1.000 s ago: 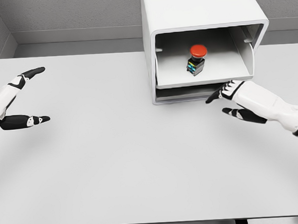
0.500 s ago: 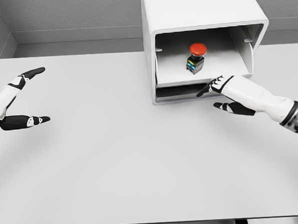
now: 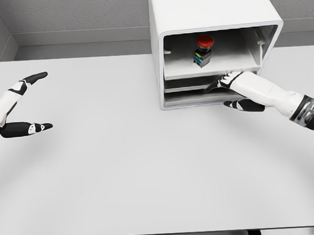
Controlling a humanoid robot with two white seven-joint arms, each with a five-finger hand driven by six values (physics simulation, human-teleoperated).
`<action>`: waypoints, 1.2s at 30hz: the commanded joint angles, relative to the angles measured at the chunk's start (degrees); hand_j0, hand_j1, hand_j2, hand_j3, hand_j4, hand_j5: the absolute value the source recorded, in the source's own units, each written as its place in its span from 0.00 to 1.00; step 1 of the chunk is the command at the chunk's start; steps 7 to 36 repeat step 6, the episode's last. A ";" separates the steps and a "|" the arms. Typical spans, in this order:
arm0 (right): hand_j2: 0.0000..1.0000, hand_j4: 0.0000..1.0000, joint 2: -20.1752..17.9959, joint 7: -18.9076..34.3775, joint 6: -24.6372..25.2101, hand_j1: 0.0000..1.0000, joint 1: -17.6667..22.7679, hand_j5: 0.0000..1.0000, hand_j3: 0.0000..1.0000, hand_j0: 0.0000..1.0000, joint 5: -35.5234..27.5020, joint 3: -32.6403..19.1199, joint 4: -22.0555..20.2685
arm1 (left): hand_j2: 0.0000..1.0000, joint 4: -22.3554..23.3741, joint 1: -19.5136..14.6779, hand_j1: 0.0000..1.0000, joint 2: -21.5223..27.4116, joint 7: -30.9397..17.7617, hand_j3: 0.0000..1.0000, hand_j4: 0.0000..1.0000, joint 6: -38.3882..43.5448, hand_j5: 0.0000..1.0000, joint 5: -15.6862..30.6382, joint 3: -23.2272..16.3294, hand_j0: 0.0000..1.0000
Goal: Slide open multi-storey tabletop storage cabinets and put open load switch and slide close multi-storey tabletop storage cabinets
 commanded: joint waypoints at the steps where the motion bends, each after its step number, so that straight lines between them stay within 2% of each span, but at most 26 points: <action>1: 0.74 0.74 -0.40 -0.15 0.16 0.74 0.09 0.74 0.74 0.74 -0.69 -0.21 -0.12 | 1.00 -0.02 0.00 1.00 0.05 0.03 1.00 1.00 0.14 1.00 0.48 0.06 1.00; 3: 0.74 0.74 -3.12 -0.32 0.16 0.74 0.62 0.74 0.74 0.74 -1.22 -0.56 -0.30 | 1.00 -0.11 0.17 1.00 0.05 0.03 1.00 1.00 0.14 1.00 0.48 -0.03 1.00; 6: 0.76 0.76 -6.20 -0.32 0.16 0.76 4.39 0.76 0.76 0.76 -2.80 -6.53 -0.30 | 1.00 -0.11 0.53 1.00 0.05 0.03 1.00 1.00 0.14 1.00 0.13 -0.03 1.00; 36: 0.76 0.76 -6.20 -0.32 0.16 0.76 4.39 0.76 0.76 0.76 -2.80 -6.53 -0.30 | 1.00 -0.11 0.53 1.00 0.05 0.03 1.00 1.00 0.14 1.00 0.13 -0.03 1.00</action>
